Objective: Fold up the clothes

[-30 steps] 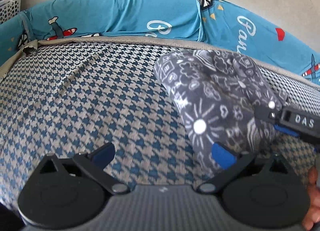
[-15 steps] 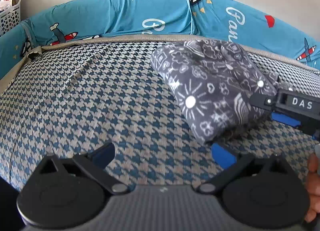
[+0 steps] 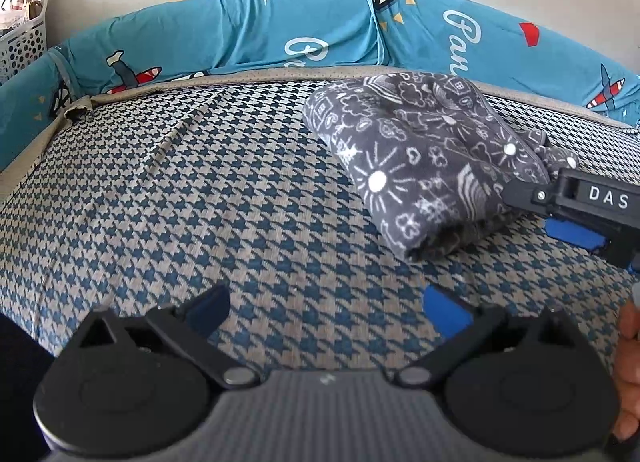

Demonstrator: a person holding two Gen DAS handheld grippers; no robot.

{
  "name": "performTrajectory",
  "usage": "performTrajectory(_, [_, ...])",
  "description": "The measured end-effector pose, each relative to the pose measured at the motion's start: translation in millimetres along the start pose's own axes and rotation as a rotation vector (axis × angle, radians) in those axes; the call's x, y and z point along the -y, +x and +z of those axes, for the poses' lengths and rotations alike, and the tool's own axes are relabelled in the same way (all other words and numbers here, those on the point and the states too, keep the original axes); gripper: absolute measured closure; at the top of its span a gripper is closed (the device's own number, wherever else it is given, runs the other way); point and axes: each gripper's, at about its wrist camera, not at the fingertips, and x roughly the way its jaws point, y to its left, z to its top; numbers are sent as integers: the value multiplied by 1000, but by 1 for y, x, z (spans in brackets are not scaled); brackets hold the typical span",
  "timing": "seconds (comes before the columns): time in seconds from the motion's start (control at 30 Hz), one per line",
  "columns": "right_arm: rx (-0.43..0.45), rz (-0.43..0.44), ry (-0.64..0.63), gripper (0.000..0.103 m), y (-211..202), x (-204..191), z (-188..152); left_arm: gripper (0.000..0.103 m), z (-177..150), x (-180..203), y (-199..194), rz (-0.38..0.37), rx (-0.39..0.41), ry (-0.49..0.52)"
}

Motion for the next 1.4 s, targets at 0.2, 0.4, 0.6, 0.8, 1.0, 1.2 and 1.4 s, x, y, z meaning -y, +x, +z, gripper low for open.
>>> performTrajectory(0.2, [-8, 2, -6, 36, -9, -4, -7, 0, -7, -3, -8, -9, -1, -6])
performTrajectory(0.4, [-13, 6, -14, 33, -18, -8, -17, 0, -13, -6, -17, -11, 4, -3])
performTrajectory(0.6, [-21, 0, -13, 32, -24, -13, -28, 0, -20, -12, -23, -21, -5, -17])
performTrajectory(0.8, [-34, -21, -32, 32, -27, -15, -38, 0, -23, -16, -28, -29, -7, -31])
performTrajectory(1.0, [-52, -38, -39, 32, -30, -17, -47, 0, -28, -17, -32, -45, -6, -34])
performTrajectory(1.2, [-63, -45, -84, 32, -32, -25, -55, 0, -31, -22, -35, -51, -1, -42])
performTrajectory(1.4, [-77, -64, -122, 32, -33, -30, -63, 0, -34, -28, -39, -52, 1, -60])
